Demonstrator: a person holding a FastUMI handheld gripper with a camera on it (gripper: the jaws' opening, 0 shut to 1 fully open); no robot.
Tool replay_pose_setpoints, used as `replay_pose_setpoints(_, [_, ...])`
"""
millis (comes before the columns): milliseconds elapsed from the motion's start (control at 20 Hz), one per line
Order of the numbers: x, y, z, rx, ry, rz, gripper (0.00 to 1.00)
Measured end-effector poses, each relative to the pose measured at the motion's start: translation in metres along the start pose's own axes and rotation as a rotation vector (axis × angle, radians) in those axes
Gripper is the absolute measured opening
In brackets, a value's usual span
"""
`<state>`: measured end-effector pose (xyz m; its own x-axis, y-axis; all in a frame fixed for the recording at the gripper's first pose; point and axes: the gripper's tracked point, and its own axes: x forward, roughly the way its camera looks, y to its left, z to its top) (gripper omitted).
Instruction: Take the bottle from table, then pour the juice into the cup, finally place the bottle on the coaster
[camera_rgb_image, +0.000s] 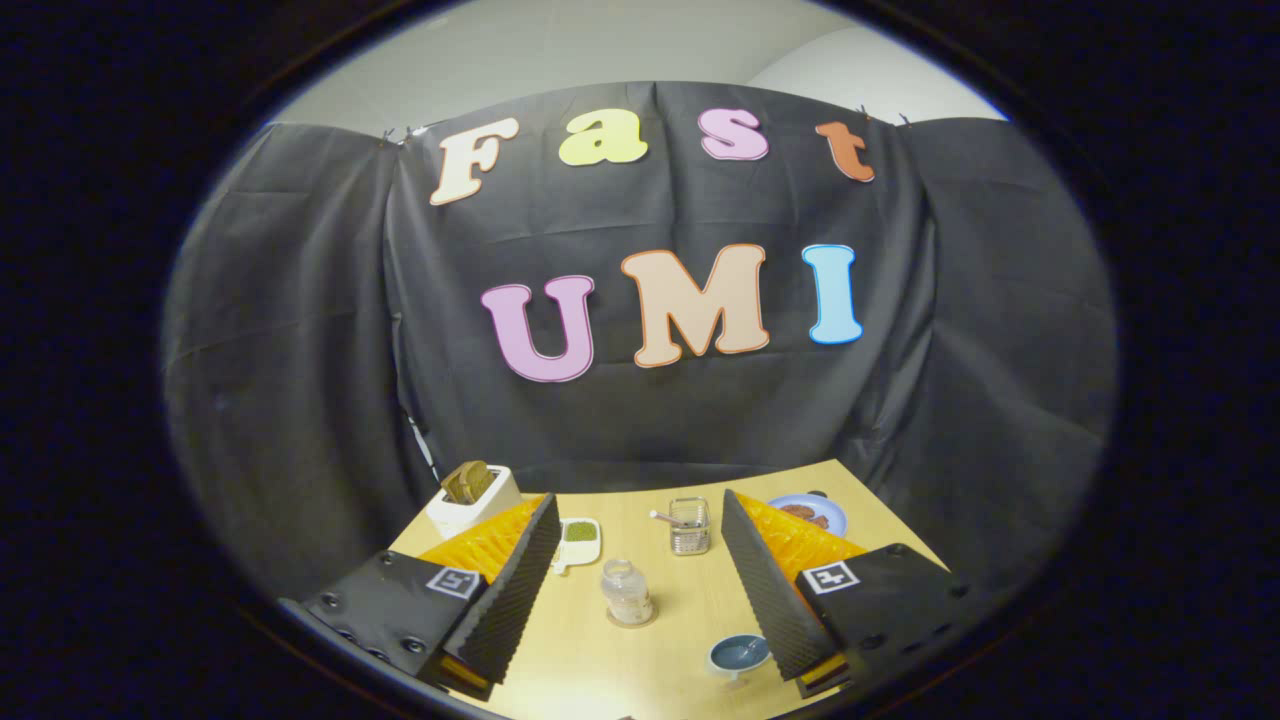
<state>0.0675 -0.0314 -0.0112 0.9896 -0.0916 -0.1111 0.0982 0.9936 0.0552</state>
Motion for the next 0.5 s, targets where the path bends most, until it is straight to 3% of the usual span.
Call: replay_pose_setpoints(500, [-0.022, -0.009, -0.006, -0.007, 0.007, 0.021, 1.0])
